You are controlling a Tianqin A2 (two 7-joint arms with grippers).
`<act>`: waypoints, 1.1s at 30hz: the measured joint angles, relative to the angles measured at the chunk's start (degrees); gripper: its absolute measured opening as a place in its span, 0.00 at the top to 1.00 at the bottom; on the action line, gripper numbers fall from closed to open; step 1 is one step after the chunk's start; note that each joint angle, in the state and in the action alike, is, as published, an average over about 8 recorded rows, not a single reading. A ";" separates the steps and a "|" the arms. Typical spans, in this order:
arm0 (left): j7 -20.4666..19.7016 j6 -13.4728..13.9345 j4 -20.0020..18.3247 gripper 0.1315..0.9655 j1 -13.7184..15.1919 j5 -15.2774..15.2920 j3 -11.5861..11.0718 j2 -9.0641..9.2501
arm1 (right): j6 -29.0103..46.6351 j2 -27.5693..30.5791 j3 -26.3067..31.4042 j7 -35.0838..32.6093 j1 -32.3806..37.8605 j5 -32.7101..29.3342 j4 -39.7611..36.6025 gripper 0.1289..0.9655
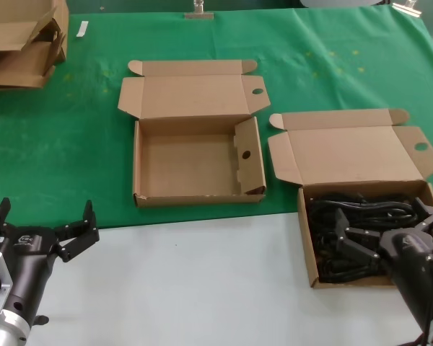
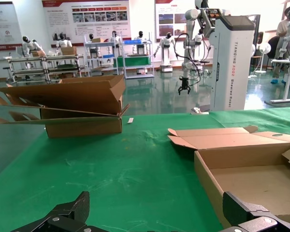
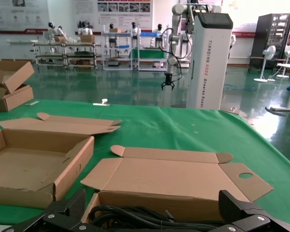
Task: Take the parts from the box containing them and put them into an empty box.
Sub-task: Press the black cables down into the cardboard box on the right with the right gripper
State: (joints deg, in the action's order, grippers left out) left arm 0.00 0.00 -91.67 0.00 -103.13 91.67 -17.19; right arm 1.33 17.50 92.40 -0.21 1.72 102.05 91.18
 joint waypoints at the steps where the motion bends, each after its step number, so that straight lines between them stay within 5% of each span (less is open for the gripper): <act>1: 0.00 0.00 0.00 0.00 0.00 0.00 0.00 0.00 | 0.00 0.00 0.00 0.00 0.00 0.00 0.00 0.00; 33: 0.00 0.00 0.00 0.00 0.00 0.00 0.00 0.00 | 0.00 0.00 0.00 0.00 0.00 0.00 0.00 0.00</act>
State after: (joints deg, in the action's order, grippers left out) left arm 0.00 0.00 -91.67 0.00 -103.13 91.67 -17.19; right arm 1.33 17.50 92.40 -0.21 1.72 102.05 91.18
